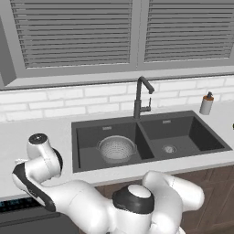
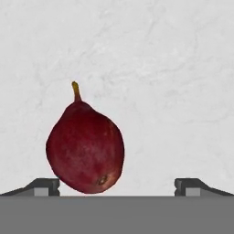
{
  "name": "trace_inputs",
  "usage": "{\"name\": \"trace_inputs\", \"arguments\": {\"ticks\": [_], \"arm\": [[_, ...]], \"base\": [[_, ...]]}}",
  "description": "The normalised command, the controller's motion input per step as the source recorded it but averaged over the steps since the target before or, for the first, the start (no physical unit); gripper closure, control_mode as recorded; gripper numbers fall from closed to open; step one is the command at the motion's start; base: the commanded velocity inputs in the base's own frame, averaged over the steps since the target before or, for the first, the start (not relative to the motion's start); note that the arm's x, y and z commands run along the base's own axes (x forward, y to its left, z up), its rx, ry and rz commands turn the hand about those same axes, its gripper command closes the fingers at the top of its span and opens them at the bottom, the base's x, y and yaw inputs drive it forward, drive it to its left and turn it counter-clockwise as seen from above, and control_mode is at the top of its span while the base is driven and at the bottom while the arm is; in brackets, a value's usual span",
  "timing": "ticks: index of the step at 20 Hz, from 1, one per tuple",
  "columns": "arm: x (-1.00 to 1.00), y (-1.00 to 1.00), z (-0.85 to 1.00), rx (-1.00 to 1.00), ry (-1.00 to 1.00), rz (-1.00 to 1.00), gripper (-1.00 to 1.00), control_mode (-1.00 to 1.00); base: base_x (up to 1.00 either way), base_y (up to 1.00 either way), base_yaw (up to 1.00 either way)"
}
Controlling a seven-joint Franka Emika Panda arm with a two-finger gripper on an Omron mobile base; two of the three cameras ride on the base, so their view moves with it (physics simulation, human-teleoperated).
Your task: Put the colander in the sink, put the pear, kiwi in the colander, and turn on the sink faucet and pour water over the colander.
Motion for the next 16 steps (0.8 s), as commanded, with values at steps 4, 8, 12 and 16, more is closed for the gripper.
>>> {"name": "trace_inputs", "arguments": {"ticks": [4, 8, 12, 16], "arm": [[0.29, 0.00, -0.06, 0.00, 0.02, 0.00, -1.00, -1.00], [0.26, 0.07, -0.20, 0.01, 0.07, 0.00, -1.00, -1.00], [0.28, 0.21, -0.24, 0.00, 0.05, 0.00, -1.00, -1.00], [0.26, 0.18, -0.22, 0.00, 0.02, 0.00, -1.00, -1.00]], "base": [[0.00, 0.00, 0.00], [0.00, 0.00, 0.00], [0.00, 0.00, 0.00], [0.00, 0.00, 0.00]]}}
